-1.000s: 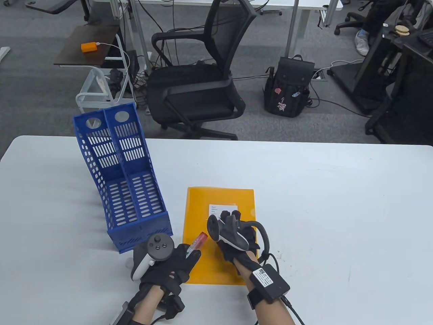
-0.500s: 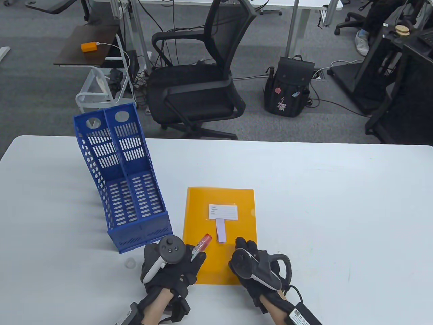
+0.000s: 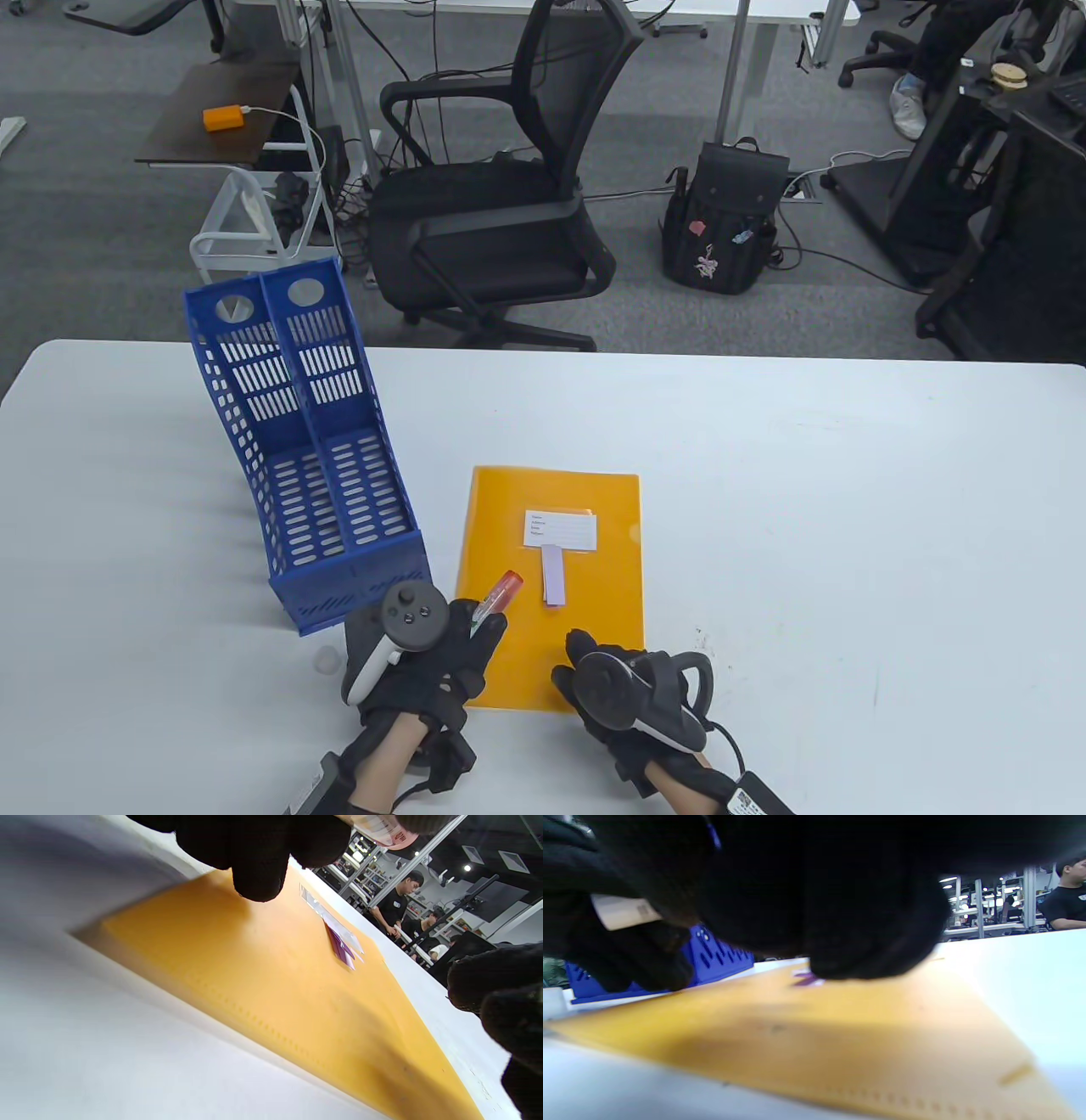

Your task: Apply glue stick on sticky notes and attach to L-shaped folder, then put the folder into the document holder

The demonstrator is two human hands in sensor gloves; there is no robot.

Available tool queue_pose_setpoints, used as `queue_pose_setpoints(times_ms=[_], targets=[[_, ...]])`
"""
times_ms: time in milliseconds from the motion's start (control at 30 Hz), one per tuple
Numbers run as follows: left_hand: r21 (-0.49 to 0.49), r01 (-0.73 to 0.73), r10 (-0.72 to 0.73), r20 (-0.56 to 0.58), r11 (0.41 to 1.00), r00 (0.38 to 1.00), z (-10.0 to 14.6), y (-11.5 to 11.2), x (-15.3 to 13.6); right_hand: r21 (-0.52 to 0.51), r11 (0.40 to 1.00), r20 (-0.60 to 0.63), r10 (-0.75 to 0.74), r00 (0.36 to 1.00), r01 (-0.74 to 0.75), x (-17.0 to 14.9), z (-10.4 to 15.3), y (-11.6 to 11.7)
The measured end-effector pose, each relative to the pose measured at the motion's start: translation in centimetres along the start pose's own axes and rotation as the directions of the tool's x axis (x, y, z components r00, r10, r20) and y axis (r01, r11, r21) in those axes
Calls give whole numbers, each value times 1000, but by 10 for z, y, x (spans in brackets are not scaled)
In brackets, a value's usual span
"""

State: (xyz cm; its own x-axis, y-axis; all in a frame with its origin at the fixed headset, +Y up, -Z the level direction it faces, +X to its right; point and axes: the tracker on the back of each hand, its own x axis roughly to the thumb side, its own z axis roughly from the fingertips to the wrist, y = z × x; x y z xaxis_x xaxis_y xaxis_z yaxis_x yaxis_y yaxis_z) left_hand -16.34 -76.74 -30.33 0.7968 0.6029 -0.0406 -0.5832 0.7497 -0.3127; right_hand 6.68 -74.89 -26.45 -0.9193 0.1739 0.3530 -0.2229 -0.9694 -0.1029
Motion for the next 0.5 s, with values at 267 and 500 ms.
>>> queue_pose_setpoints(times_ms=[267, 500], targets=[[-98, -215, 229, 162, 972, 960, 13, -13, 16, -18, 995, 71, -94, 993, 95, 11, 5, -6], [-293, -369, 436, 209, 882, 875, 14, -33, 27, -78, 972, 136, -210, 968, 222, 15, 10, -16]])
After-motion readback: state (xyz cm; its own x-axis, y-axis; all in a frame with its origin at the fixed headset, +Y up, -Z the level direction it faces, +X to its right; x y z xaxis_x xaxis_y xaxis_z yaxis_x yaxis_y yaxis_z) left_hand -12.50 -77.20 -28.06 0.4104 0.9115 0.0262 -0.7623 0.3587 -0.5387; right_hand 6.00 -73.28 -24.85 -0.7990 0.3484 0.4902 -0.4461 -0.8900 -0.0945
